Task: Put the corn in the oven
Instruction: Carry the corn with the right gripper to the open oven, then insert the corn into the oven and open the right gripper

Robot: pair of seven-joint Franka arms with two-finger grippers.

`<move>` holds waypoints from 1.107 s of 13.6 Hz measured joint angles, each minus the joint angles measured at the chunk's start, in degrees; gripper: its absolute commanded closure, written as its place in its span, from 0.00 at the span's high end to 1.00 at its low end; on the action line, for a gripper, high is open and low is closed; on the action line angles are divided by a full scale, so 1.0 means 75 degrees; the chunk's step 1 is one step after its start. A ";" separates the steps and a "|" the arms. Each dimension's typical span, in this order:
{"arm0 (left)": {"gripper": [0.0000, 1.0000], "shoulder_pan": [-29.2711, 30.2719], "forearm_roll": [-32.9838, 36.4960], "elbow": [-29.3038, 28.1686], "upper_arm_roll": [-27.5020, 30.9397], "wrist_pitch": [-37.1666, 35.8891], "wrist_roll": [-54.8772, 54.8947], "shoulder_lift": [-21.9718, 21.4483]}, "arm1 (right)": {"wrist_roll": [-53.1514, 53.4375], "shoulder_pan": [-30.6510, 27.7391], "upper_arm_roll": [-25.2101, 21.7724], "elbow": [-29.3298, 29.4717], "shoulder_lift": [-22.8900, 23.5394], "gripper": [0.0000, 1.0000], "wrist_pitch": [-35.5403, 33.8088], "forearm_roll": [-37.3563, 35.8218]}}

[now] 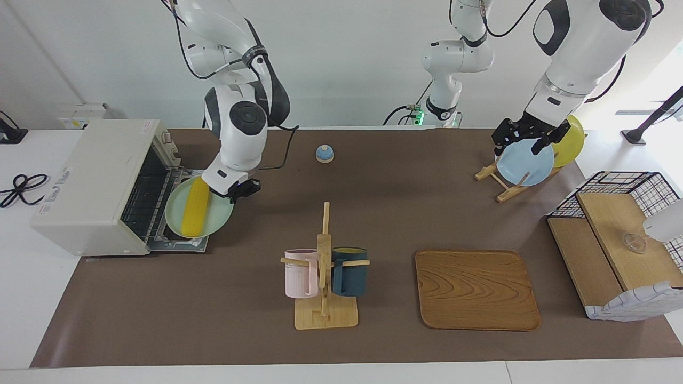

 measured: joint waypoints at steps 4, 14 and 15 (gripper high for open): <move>1.00 0.0000 0.0000 0.0000 -0.0004 -0.0013 0.0000 -0.0013 | -0.0429 -0.0643 -0.0003 -0.0701 -0.0502 0.00 -0.0143 0.0001; 1.00 0.0073 0.0005 0.0000 0.0009 -0.0018 0.0002 -0.0014 | -0.1292 -0.1747 -0.0003 -0.1252 -0.0744 0.00 0.0213 0.0000; 1.00 0.0102 0.0006 0.0000 0.0009 -0.0018 0.0008 -0.0014 | -0.1461 -0.1891 -0.0003 -0.1263 -0.0753 0.00 0.0271 0.0000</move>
